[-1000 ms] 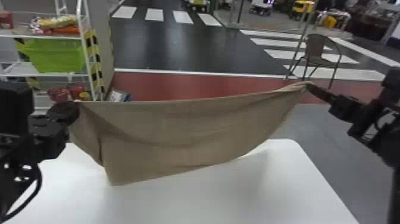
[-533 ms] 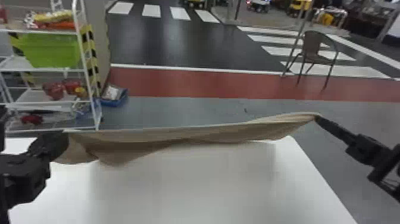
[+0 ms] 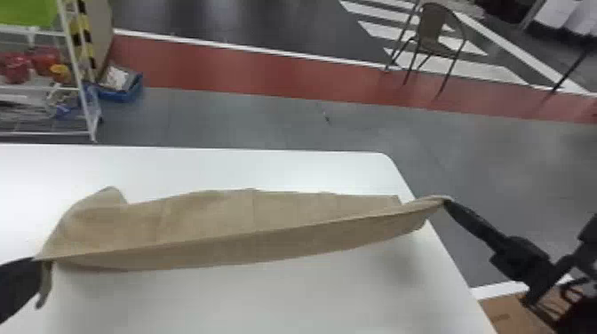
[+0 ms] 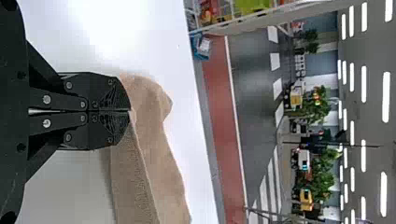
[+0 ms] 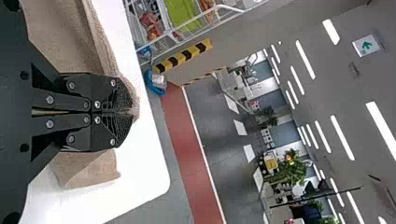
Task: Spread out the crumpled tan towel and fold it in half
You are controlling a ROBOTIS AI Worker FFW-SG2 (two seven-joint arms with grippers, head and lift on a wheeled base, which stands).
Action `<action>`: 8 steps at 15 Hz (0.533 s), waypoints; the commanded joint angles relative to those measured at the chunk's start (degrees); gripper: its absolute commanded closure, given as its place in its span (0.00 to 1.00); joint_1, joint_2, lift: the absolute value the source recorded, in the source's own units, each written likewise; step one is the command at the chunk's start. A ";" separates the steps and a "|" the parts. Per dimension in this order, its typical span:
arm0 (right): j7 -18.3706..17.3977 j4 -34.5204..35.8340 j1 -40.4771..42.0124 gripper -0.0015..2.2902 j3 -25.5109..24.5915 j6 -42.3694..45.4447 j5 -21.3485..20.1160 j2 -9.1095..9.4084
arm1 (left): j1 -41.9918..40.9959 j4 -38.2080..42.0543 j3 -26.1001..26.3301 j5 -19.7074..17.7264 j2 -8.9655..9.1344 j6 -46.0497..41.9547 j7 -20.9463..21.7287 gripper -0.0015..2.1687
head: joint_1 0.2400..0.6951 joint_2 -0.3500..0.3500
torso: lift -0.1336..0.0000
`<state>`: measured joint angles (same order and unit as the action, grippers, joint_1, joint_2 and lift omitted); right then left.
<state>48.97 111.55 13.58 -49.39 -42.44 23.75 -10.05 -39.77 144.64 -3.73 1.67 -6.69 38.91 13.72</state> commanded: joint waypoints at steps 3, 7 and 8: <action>1.83 -1.43 3.30 0.67 -4.22 0.47 -0.02 -1.11 | -7.78 1.70 -1.80 0.26 0.01 -2.39 2.27 0.79 | 1.00 0.00 | 0.09; 2.80 -0.90 6.73 0.67 -5.36 -0.59 1.48 -0.94 | -12.26 4.95 -6.81 -0.36 1.06 -0.63 8.25 0.79 | 1.00 0.00 | 0.09; 3.06 -0.55 7.17 0.67 -5.80 -1.99 1.48 -0.59 | -12.61 4.95 -7.52 -0.09 1.50 -0.10 9.48 0.79 | 1.00 0.00 | 0.09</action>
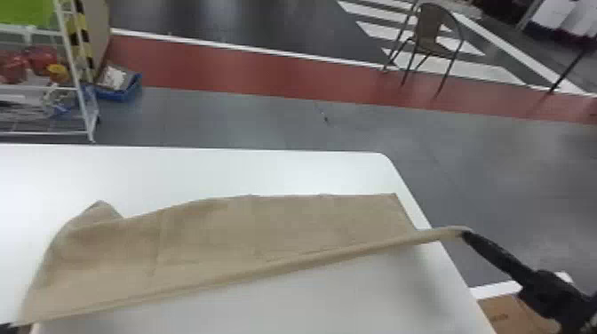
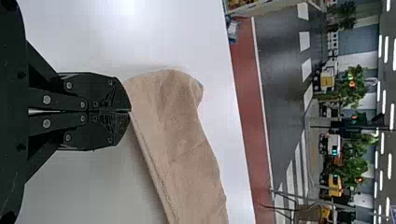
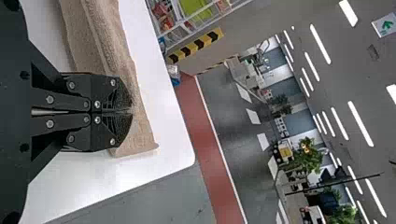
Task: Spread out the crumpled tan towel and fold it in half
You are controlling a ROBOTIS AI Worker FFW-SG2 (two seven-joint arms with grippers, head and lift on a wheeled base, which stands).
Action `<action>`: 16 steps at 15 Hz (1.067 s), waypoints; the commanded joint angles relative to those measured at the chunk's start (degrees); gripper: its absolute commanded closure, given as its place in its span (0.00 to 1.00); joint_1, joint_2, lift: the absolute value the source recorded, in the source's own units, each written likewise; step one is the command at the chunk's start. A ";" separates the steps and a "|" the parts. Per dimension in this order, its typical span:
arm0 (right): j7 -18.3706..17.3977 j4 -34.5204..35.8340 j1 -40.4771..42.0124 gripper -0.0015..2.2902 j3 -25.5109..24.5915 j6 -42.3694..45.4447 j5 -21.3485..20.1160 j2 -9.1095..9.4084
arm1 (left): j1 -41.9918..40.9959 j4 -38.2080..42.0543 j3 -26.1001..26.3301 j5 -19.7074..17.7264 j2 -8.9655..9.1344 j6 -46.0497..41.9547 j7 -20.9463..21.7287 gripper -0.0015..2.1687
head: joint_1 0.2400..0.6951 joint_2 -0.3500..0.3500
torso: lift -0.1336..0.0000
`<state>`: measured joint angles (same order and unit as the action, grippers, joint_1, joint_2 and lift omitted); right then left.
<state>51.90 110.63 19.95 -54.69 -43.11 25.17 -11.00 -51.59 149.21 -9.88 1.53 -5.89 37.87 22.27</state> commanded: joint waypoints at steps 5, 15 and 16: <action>1.54 2.84 5.45 0.67 -1.03 -3.08 0.67 2.12 | -1.14 -1.99 -2.95 -0.12 0.88 0.94 2.78 0.79 | 1.00 0.00 | 0.09; 3.74 4.95 8.97 0.67 -4.46 -6.24 1.81 4.85 | 0.71 -2.43 -19.39 -5.04 5.80 7.79 22.11 0.08 | 1.00 0.00 | 0.09; 3.83 5.39 9.05 0.67 -4.37 -6.24 1.64 5.55 | 1.06 -2.70 -21.58 -5.57 6.04 7.79 23.78 0.07 | 1.00 0.00 | 0.09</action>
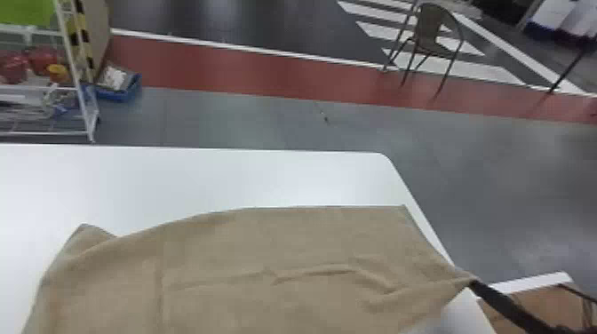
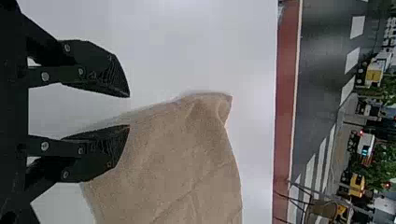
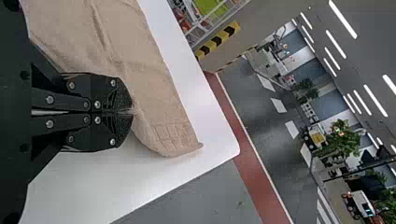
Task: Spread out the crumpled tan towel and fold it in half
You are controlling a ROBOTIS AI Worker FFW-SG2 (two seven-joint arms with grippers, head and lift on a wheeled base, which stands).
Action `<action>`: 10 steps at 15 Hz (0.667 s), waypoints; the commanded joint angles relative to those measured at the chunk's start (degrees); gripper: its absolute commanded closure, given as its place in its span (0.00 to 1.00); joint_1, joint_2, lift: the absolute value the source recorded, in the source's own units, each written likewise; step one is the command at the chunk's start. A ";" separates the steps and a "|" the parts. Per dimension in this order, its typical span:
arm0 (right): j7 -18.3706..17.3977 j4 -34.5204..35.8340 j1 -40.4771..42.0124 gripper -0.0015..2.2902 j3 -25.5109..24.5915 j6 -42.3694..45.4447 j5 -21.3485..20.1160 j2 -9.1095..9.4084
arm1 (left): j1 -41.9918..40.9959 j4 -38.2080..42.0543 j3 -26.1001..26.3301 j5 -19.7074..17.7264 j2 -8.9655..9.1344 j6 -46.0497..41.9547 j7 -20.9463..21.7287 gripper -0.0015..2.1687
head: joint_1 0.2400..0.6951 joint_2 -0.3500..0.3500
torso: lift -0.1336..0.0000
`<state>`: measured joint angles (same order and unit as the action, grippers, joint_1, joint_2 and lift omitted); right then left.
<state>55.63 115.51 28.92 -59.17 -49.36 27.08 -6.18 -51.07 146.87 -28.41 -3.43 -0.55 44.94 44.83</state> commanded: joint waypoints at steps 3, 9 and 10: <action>1.67 1.83 1.49 0.67 0.46 -0.17 -0.19 1.78 | 2.56 -2.82 -7.45 -4.56 0.70 -0.16 1.40 0.07 | 1.00 0.00 | 0.09; 2.73 3.06 2.63 0.58 0.29 1.76 -4.05 3.01 | 6.16 -4.14 -6.57 -7.02 0.70 -3.32 -3.61 0.07 | 1.00 0.08 | 0.09; 2.73 2.97 2.63 0.53 0.64 2.11 -5.72 3.01 | 6.25 -4.23 -5.78 -6.85 0.70 -3.50 -3.61 0.07 | 1.00 0.08 | 0.09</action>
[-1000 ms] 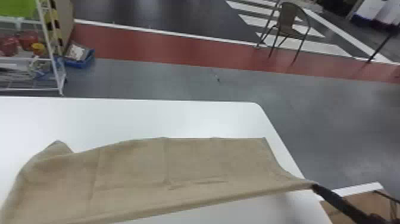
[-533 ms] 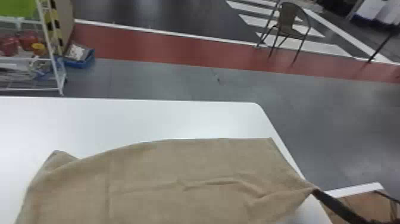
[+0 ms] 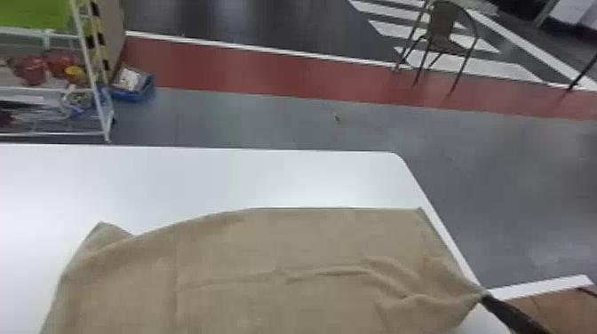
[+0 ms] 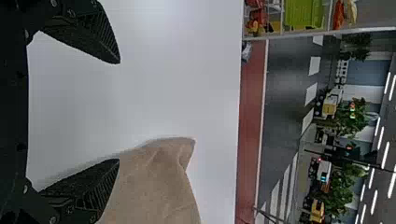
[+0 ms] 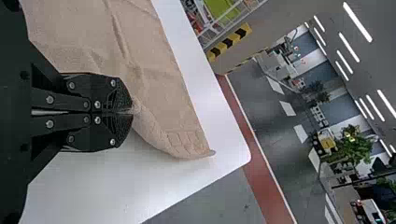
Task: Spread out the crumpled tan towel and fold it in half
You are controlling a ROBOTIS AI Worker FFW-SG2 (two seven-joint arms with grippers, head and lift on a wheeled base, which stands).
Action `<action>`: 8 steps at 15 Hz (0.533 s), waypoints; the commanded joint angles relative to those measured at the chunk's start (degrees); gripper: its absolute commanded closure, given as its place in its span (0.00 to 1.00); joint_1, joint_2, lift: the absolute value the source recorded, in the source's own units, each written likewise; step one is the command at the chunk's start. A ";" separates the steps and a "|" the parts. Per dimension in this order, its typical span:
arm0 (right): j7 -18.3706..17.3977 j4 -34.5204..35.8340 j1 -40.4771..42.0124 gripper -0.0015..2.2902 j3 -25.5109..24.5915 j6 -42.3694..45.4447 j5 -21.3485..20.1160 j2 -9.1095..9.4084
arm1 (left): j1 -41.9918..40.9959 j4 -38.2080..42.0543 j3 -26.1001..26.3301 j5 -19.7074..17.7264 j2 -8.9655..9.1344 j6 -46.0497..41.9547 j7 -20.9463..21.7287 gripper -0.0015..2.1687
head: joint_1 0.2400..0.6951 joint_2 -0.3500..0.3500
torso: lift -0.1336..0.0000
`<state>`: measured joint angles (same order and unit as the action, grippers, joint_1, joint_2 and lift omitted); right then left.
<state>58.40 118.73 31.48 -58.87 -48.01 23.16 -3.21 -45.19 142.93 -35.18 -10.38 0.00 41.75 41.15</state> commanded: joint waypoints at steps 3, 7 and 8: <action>-0.31 -1.39 0.69 0.02 0.86 6.74 -6.63 -0.22 | 0.81 0.25 2.05 0.09 0.15 -0.30 0.07 0.07 | 1.00 0.03 | 0.09; -1.10 -3.06 -0.46 0.02 -0.99 9.38 -9.71 -2.94 | 1.07 0.51 4.07 0.09 0.15 -4.00 -2.65 0.07 | 1.00 0.00 | 0.09; -1.10 -3.06 -0.90 0.02 -2.31 8.85 -9.53 -2.94 | 1.07 0.60 5.12 0.62 0.15 -5.40 -3.71 0.07 | 1.00 0.00 | 0.09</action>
<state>57.29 115.72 31.15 -59.56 -38.65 13.74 -5.83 -44.15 143.40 -31.49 -10.21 0.00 38.14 38.12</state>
